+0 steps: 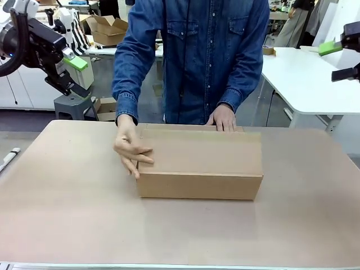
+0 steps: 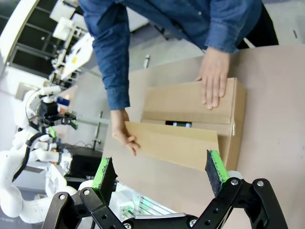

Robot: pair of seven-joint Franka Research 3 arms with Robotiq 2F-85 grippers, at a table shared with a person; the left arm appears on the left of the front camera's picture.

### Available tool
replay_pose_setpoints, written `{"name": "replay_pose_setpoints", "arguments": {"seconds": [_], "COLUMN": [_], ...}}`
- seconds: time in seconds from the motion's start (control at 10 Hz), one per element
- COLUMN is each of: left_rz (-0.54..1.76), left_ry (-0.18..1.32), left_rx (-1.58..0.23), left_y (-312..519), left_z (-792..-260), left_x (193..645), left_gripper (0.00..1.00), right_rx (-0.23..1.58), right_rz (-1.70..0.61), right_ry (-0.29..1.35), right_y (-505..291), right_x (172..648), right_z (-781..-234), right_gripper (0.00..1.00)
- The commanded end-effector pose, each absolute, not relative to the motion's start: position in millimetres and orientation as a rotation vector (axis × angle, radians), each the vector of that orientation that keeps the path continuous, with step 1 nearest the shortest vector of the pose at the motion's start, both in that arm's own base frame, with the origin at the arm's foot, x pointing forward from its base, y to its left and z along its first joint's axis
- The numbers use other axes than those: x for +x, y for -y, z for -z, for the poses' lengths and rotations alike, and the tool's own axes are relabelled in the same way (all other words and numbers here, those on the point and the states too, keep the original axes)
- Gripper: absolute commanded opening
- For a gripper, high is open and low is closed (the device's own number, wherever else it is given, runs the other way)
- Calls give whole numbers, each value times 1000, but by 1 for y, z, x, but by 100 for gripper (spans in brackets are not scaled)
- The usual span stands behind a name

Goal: Pack the gift set into the box.
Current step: Press and hold the closed box until the human finishes sealing it.

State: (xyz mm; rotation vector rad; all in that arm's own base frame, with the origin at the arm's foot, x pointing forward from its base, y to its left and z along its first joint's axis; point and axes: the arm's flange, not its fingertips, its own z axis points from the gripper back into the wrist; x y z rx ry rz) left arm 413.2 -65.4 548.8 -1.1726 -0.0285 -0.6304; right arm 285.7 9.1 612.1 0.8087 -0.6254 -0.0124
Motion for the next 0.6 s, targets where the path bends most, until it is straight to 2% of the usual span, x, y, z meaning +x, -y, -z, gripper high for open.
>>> {"name": "replay_pose_setpoints", "arguments": {"seconds": [0.0, 0.5], "left_rz": [622, 622], "left_ry": [23, 23], "left_rx": [-1163, -1163], "left_y": [65, 65], "left_z": [-548, -548], "left_x": [411, 411], "left_gripper": [100, 100], "right_rx": [819, 819], "right_rz": [-13, -13], "right_ry": [637, 637], "right_y": [-6, -6], "right_x": [287, 287], "right_z": [-615, -615], "right_gripper": [100, 100]}}
